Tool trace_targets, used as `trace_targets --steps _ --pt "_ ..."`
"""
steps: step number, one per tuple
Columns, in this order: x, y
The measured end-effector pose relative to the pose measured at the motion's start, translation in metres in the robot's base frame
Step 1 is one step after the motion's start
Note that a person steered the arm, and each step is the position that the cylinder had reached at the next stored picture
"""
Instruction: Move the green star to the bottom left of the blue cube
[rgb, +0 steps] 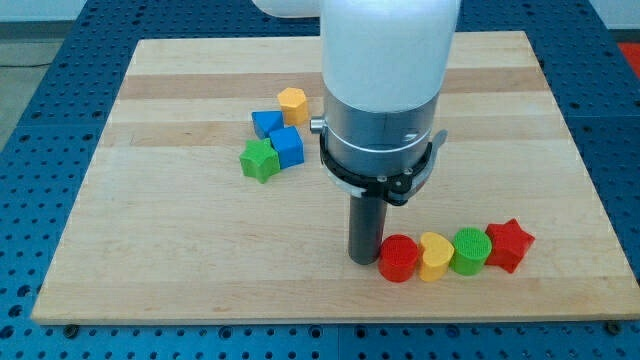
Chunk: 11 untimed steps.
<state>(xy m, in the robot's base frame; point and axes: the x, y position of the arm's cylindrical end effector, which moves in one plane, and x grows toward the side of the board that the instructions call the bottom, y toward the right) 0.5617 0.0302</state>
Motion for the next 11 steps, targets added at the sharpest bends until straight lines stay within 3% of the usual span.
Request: trace_targets --steps 2,3,6,7,8,9,11 --pt "-0.002 -0.022" --pt "-0.010 -0.077" --pt "-0.112 -0.218" --pt "-0.159 -0.205" --pt "-0.167 -0.166" --pt "-0.165 -0.129" --pt "-0.122 -0.115"
